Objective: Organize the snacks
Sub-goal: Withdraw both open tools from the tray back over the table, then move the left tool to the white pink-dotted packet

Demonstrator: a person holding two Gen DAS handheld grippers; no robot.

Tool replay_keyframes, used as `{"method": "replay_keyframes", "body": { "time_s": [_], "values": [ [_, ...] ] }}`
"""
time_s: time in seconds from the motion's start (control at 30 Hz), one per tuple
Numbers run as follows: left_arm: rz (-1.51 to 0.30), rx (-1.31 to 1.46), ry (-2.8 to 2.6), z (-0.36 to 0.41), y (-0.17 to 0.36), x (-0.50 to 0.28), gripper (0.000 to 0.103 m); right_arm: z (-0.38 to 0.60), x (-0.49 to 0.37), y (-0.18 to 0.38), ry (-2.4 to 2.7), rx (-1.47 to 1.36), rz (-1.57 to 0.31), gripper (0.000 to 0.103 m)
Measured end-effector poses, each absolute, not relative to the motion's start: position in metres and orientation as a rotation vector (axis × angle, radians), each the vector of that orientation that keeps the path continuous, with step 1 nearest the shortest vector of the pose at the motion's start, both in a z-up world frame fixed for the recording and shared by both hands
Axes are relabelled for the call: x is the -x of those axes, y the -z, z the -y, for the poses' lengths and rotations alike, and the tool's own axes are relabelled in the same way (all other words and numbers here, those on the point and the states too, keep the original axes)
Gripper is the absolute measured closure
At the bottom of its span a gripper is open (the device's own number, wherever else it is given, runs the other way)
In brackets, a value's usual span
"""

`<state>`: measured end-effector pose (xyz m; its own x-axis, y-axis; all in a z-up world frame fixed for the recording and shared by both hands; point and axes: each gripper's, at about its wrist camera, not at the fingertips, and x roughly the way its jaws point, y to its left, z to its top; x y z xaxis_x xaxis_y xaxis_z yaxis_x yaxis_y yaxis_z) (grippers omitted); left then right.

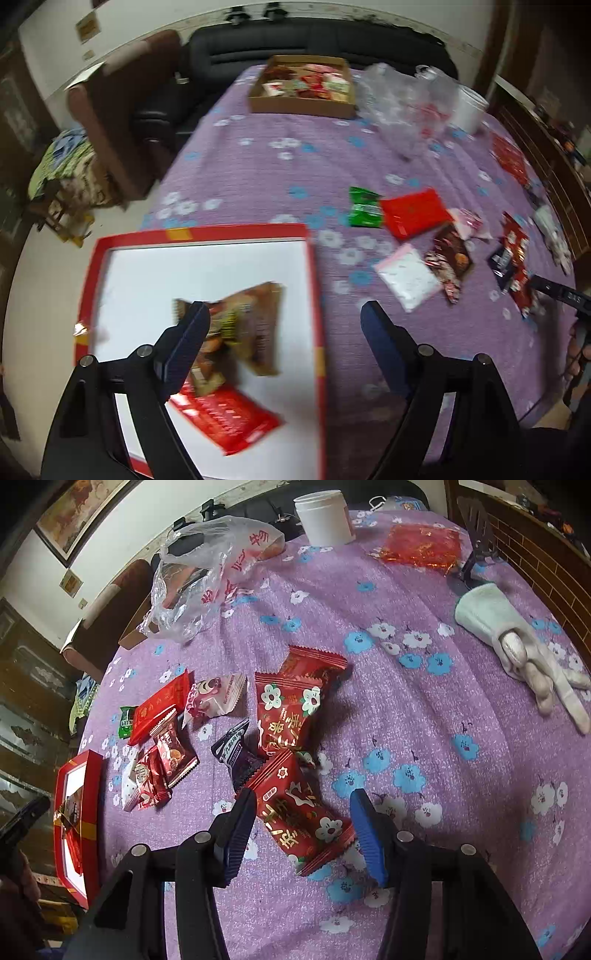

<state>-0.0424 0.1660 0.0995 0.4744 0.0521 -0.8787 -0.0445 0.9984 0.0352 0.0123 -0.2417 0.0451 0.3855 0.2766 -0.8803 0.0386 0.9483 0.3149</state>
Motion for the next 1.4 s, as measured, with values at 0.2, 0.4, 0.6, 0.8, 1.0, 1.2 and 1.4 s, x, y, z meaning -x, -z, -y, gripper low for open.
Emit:
{"method": "replay_keyframes", "body": {
  "time_s": [0.2, 0.4, 0.6, 0.8, 1.0, 1.2, 1.4],
  "values": [
    [-1.092, -0.052, -0.006, -0.124, -0.099, 0.033, 0.018, 0.248, -0.007, -0.048, -0.142, -0.311, -1.166, 0.046],
    [-1.073, -0.068, -0.010, -0.115, -0.105, 0.029, 0.018, 0.253, -0.005, -0.046, -0.133, -0.340, -1.178, 0.045],
    [-1.067, -0.077, -0.014, -0.112, -0.105, 0.028, 0.018, 0.250, -0.005, -0.049, -0.141, -0.335, -1.173, 0.045],
    [-1.062, -0.082, -0.011, -0.109, -0.105, 0.025, 0.018, 0.252, -0.005, -0.049, -0.138, -0.339, -1.170, 0.045],
    [-1.063, -0.091, -0.008, -0.105, -0.103, 0.022, 0.018, 0.256, -0.003, -0.048, -0.129, -0.353, -1.171, 0.045],
    [-1.100, -0.075, -0.005, -0.106, -0.090, 0.015, 0.018, 0.259, -0.002, -0.045, -0.121, -0.368, -1.175, 0.045],
    [-1.153, -0.039, 0.010, -0.113, -0.065, 0.011, 0.018, 0.263, 0.001, -0.042, -0.115, -0.394, -1.183, 0.044]
  ]
}}
